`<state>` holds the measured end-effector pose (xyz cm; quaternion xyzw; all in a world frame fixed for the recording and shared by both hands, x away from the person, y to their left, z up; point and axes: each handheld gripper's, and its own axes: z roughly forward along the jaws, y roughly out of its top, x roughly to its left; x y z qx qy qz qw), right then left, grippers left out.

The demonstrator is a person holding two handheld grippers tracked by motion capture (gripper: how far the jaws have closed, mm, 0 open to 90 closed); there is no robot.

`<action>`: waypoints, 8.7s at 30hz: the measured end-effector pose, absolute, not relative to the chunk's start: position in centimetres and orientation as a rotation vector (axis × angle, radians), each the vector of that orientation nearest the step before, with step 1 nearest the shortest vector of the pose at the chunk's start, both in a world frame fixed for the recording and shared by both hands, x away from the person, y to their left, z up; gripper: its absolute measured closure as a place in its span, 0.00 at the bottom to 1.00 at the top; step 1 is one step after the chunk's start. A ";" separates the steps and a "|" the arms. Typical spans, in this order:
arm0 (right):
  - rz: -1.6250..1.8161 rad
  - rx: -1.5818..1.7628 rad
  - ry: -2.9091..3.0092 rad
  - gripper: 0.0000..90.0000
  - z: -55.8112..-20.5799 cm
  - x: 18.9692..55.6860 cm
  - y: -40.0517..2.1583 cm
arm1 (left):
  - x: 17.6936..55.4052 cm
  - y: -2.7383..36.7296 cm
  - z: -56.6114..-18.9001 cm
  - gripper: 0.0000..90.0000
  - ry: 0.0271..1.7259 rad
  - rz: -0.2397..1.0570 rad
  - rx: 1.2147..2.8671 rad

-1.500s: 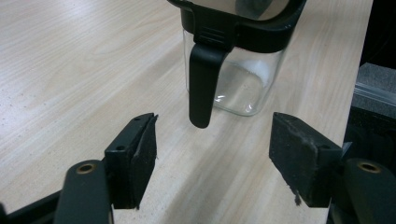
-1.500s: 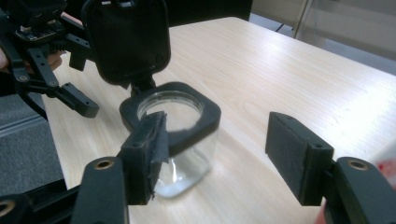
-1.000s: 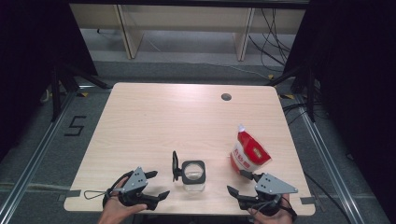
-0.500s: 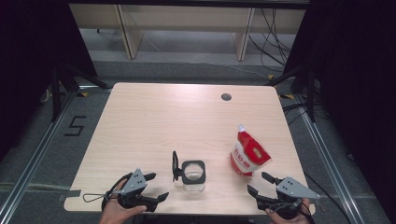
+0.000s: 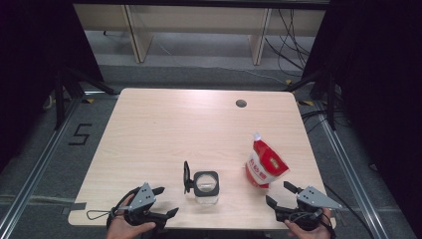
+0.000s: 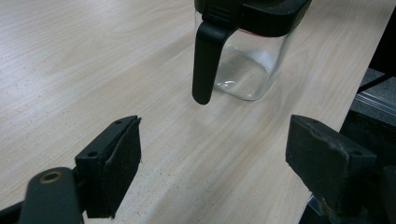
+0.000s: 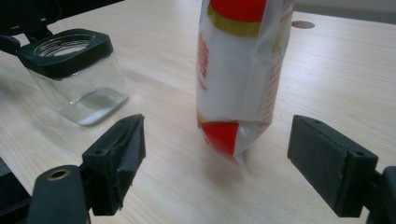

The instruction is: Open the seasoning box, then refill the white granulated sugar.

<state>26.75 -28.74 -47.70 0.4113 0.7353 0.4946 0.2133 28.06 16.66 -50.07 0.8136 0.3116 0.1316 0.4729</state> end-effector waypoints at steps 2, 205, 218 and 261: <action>1.346 1.141 2.047 0.21 -47.7 26.8 -28.8 | 28.0 16.7 -50.0 0.20 0.764 0.326 1.994; 0.177 -0.054 1.978 0.39 -46.6 27.2 -20.9 | 28.0 17.1 -49.6 0.19 0.729 0.342 1.982; 0.057 -0.198 1.908 0.39 -46.5 27.2 -20.3 | 28.0 16.8 -49.8 0.19 0.727 0.324 1.987; -0.097 -0.284 1.792 0.41 -44.1 26.6 -19.6 | 28.2 17.0 -49.8 0.19 0.695 0.341 2.010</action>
